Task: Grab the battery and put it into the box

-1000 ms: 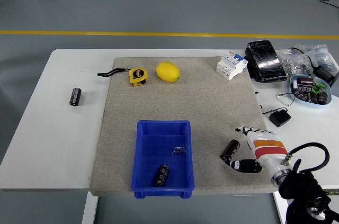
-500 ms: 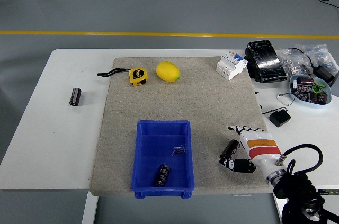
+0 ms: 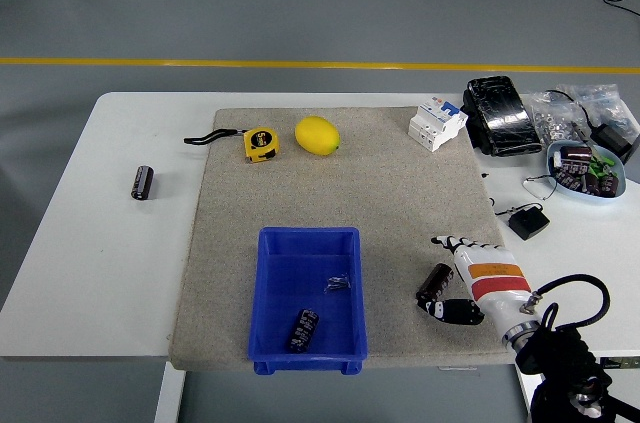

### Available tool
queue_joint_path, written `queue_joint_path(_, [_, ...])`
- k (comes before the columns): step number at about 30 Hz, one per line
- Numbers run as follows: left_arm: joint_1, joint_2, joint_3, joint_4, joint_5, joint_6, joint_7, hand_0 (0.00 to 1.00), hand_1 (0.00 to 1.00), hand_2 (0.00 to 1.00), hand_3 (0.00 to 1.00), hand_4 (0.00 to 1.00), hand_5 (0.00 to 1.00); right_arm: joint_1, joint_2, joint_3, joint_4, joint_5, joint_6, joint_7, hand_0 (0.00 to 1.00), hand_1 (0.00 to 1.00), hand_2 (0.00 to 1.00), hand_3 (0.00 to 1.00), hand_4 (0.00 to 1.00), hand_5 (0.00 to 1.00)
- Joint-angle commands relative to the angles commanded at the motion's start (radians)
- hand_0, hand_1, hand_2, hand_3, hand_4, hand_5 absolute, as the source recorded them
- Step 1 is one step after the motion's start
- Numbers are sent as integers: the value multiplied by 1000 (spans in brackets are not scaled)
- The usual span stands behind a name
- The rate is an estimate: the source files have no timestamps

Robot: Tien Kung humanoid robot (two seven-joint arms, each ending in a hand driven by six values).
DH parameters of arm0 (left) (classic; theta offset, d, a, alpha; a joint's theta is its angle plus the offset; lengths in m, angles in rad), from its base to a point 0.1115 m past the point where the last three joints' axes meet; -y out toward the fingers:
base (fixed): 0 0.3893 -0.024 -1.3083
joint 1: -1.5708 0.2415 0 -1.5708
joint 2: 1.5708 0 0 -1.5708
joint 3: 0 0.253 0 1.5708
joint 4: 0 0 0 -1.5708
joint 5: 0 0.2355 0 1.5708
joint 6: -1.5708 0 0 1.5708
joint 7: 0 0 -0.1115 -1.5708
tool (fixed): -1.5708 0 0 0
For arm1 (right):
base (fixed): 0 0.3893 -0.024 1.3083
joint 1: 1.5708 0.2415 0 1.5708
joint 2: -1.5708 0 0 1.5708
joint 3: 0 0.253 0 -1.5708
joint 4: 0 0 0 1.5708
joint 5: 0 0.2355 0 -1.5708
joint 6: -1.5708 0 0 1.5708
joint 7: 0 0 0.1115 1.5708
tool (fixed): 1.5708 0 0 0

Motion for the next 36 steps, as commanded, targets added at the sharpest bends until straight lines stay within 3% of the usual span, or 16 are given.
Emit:
queue_joint_path(17, [1,1,-1,-3,5,-7,-1,681,641,686,613,617,663,10,13,-23,-21,-13,-13,15,499,588,708,795,998,340])
queue_joint_path(18, [1,1,0,-4,5,-8,-1,681,642,687,613,616,662,10,13,-24,-22,-15,-12,13,472,565,683,779,998,266])
queue_joint_path(23, [2,2,-2,-6,13,-15,-2,681,642,687,613,616,662,12,16,-33,-28,-28,-16,-5,472,565,683,779,998,266])
queue_joint_path(24, [2,2,-4,-6,15,-16,-2,682,641,687,615,617,663,13,18,-35,-29,-28,-20,-8,441,495,599,753,998,236])
queue_joint_path(35, [4,2,-16,-7,37,-22,-1,682,641,686,614,617,664,27,15,-37,-36,-28,-53,-32,407,453,537,711,998,201])
queue_joint_path(36, [5,3,-18,-7,39,-22,-1,682,641,687,613,617,664,29,15,-37,-36,-28,-53,-33,391,435,524,650,989,185])
